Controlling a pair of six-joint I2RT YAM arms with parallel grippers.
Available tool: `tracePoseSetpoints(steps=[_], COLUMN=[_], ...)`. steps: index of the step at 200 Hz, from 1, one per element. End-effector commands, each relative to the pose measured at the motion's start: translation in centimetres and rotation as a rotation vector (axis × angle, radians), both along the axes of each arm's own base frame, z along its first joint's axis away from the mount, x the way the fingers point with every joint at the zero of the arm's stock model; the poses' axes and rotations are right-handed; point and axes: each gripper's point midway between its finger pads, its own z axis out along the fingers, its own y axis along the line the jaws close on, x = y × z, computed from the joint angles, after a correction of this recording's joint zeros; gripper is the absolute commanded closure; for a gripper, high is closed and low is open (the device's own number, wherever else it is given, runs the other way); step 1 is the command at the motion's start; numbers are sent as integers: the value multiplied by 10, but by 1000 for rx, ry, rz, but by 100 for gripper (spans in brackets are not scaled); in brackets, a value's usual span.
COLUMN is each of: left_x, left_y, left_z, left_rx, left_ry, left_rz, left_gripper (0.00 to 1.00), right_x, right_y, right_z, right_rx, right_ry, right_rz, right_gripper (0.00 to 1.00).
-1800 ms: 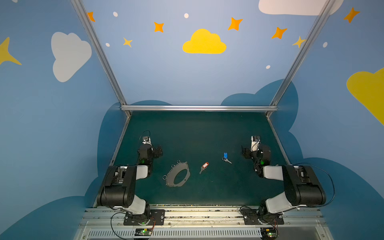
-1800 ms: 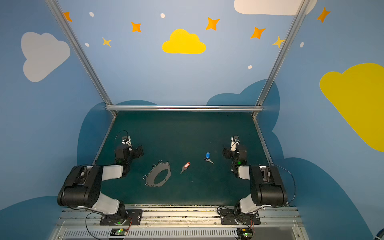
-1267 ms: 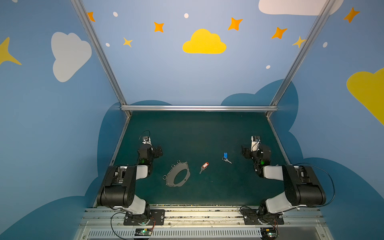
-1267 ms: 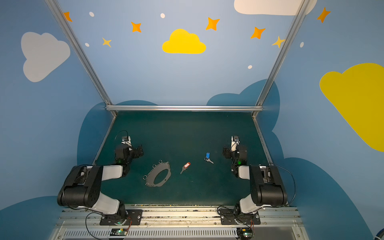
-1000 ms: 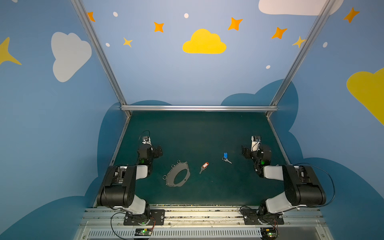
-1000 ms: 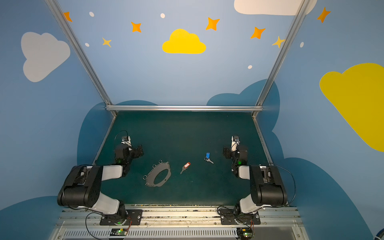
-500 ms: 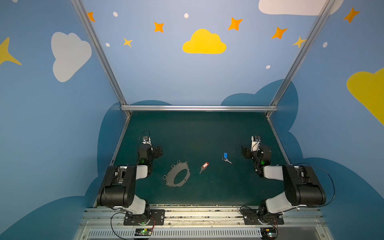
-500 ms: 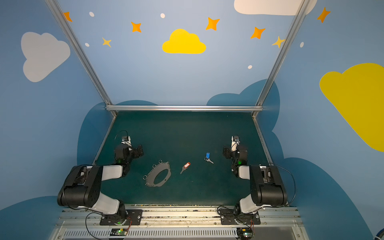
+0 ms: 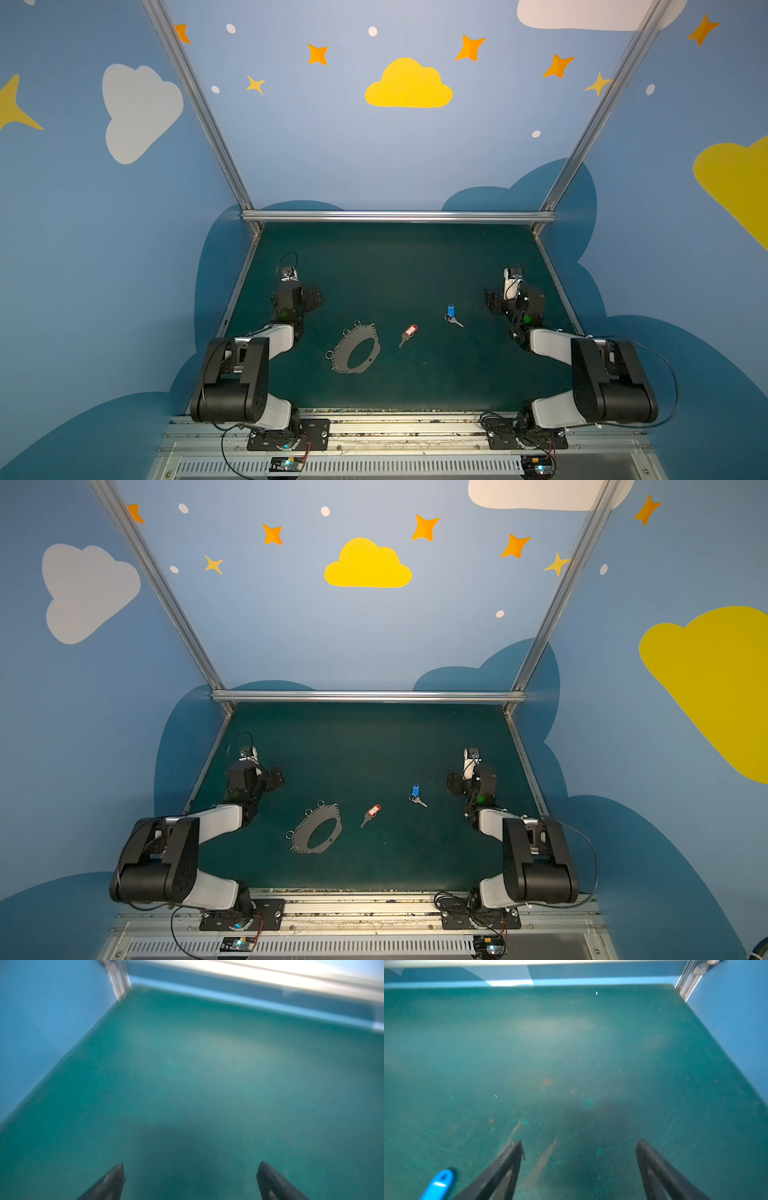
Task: Put the keys on the keyring
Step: 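Reach the right gripper to the red-tag key while the left arm moves toward the plate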
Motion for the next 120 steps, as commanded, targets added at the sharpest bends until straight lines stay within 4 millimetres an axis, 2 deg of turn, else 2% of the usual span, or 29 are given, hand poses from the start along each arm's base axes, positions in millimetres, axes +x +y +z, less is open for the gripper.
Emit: tracePoseSetpoints(steps=[1, 9, 16, 19, 25, 40, 44, 56, 89, 105, 120], left_x=[-2, -3, -4, -4, -4, -6, -8, -12, -40, -59, -76], left_y=[8, 5, -1, -4, -11, -36, -50, -71, -125, -156, -178], left_z=[48, 60, 69, 72, 78, 88, 90, 93, 76, 65, 54], left_rx=[-120, -240, -346, -385, -465, -593, -628, -690, -713, -685, -635], left_ry=[-39, -68, -81, -80, -76, -37, -19, 11, 153, 235, 301], left_rz=[97, 116, 122, 117, 102, 9, -57, -141, -264, -344, -398], left_gripper=[0, 0, 0, 0, 0, 0, 0, 3, 18, 26, 36], right_x=[-1, -7, -21, -25, -26, -25, -26, -32, -64, -78, -91], right_y=[-8, -19, -29, -34, -33, -5, 3, 27, 79, 98, 114], right_z=[54, 62, 54, 52, 53, 56, 57, 59, 49, 36, 20], right_rx=[149, 307, 406, 452, 522, 605, 615, 650, 645, 610, 566], right_ry=[5, 48, 141, 165, 187, 241, 259, 300, 455, 516, 564], right_rz=[-111, -259, -388, -445, -454, -279, -236, -121, 73, 117, 133], right_gripper=[13, 13, 13, 6, 5, 14, 16, 28, 52, 57, 56])
